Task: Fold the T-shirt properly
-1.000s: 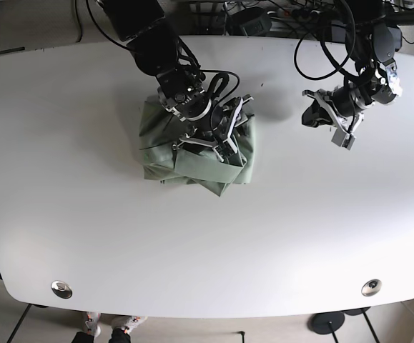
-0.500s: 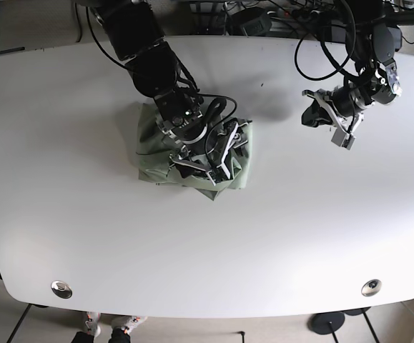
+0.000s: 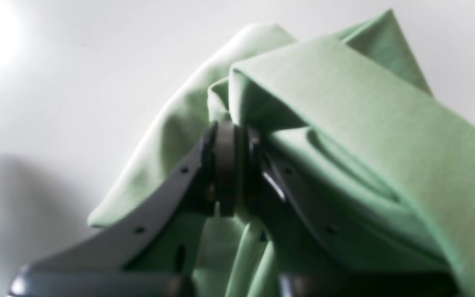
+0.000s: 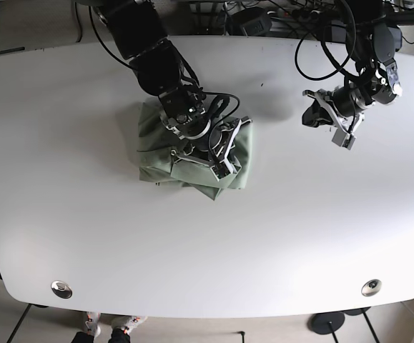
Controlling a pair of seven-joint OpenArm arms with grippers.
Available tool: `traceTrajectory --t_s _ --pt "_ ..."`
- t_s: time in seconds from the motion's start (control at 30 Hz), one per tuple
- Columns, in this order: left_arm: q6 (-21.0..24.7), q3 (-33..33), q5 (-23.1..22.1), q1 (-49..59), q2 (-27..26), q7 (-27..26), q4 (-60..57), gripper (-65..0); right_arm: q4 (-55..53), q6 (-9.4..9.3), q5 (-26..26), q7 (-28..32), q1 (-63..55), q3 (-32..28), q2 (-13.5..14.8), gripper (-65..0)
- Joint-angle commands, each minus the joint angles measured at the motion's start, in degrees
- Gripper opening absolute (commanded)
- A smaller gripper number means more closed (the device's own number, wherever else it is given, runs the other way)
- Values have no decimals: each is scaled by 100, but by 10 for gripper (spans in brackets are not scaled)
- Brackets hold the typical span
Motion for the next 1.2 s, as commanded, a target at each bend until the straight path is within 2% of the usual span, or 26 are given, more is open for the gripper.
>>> traceTrajectory --t_s 0.03,0.27,0.33,0.5,0.57,0.7,0.73,0.77,0.9,0.97,1.0,1.07,1.1,1.2 --pt "-10 -22 -96 -49 -61 -96 87 -635 291 -1 -3 -15 103 13 -62 -628" --pt "-10 -22 -96 -49 -61 -96 87 -635 1329 7 -3 -806 121 -5 -80 -628" --pt "-10 -22 -96 -49 -61 -96 87 -635 1346 43 -3 -859 156 -13 -238 -628" --pt "-10 -22 -96 -49 -61 -96 87 -635 924 43 -12 -841 411 -22 -546 -628" --pt "-10 -22 -96 -49 -61 -96 87 -635 529 43 -12 -762 578 -22 -562 -626" --pt "-10 -22 -96 -40 -61 -96 87 -635 -474 43 -3 -103 824 -13 -562 -621" --pt "-10 -22 -96 -40 -61 -96 87 -635 -597 34 -3 -50 859 -13 -562 -606" --pt "-10 -13 -96 -40 -61 -96 87 -635 -650 25 -3 -33 877 -13 -562 -561" --pt "-10 216 -96 -66 -61 -96 105 -635 -87 51 5 -59 692 -22 -562 -247" --pt "-10 330 -96 -66 -61 -105 140 -635 564 60 5 -217 499 -22 -562 -133" --pt "-10 427 -88 -84 -61 -113 140 -635 1047 60 5 -358 376 -13 -562 -108" --pt "-10 646 -88 -172 -53 -113 149 -633 1715 60 -3 -578 209 13 -546 -106" --pt "-10 893 -88 -286 -53 -113 219 -633 2058 60 -12 -710 130 198 -405 -106" --pt "-10 1376 -88 -383 53 -122 492 -632 2436 95 -3 -771 -37 857 -238 -106"
